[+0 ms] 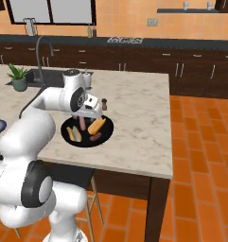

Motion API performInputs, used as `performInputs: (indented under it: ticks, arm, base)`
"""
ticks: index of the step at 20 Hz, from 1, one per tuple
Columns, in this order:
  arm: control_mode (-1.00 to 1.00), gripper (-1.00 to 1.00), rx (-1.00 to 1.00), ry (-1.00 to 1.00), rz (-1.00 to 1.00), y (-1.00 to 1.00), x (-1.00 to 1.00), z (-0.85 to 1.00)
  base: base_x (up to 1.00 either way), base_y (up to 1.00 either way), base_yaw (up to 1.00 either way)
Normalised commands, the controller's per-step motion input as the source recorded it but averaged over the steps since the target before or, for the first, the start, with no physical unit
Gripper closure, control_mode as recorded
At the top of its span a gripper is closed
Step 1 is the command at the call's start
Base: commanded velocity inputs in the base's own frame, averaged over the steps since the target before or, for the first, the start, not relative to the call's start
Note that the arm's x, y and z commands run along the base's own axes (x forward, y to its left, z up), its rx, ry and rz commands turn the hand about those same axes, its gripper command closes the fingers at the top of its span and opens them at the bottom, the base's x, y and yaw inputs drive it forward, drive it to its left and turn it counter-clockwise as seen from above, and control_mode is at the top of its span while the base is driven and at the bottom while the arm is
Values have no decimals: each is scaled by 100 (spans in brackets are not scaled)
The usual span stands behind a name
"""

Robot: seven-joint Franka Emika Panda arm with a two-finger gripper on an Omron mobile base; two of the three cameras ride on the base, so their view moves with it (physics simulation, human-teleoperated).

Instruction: Place one bun and one sausage from the bowl on each plate.

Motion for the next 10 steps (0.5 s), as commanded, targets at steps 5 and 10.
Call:
performInputs:
  ticks: [5, 10]
  arm:
    - [-100, -100, 6, 2, -11, 13, 79, -57]
    - [-100, -100, 9, 5, 0, 3, 40, -44]
  base:
    - [0, 0, 0]
    - [0, 0, 0]
